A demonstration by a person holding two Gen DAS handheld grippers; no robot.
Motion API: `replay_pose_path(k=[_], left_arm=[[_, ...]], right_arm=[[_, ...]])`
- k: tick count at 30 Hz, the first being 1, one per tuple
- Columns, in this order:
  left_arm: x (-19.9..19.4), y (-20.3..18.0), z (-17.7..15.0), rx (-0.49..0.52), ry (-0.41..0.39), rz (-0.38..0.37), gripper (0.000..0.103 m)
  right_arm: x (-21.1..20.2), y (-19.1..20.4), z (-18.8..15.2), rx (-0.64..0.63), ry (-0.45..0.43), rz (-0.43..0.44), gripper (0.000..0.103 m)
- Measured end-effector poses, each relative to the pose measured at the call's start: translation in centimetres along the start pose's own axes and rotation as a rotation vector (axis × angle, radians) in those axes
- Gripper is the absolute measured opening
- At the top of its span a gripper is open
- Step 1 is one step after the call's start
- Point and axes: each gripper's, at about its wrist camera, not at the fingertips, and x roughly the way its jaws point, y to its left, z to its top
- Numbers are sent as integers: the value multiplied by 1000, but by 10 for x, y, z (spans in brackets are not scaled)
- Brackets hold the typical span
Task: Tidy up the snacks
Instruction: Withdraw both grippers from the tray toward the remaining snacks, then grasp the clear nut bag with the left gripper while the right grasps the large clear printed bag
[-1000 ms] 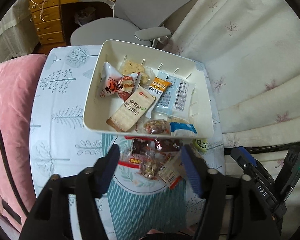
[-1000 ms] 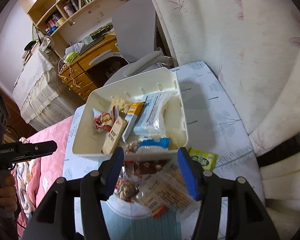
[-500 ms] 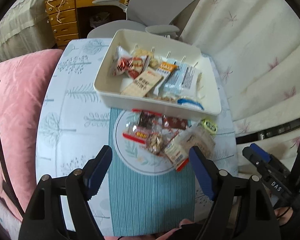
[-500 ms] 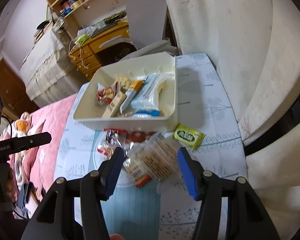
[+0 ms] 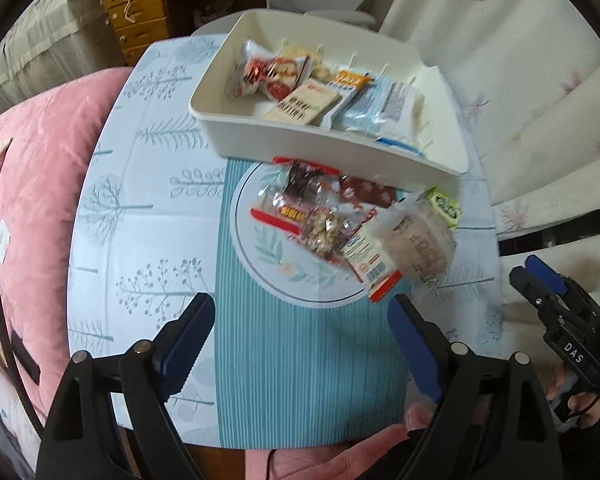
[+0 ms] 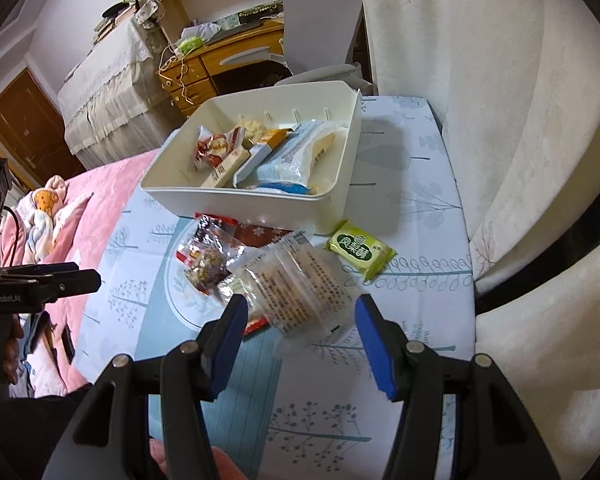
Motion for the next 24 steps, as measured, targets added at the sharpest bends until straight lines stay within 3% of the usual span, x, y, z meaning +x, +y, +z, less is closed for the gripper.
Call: replay_pose_path(k=[6,11,16,24], left_arm=[[26,-2,8,14,53,3,88],[50,-14,18,91,67,20,88],[73,-23,27,149,56,5,88],[110,-34,33,275,19,-18,88]], right_arm=[[17,-4,-4,-18,36,-24,59],[33,-6,-6,-21,80,-17,65],[48,0,-2,-41,91,12,74],[81,14,-9,-129,145,6,80]])
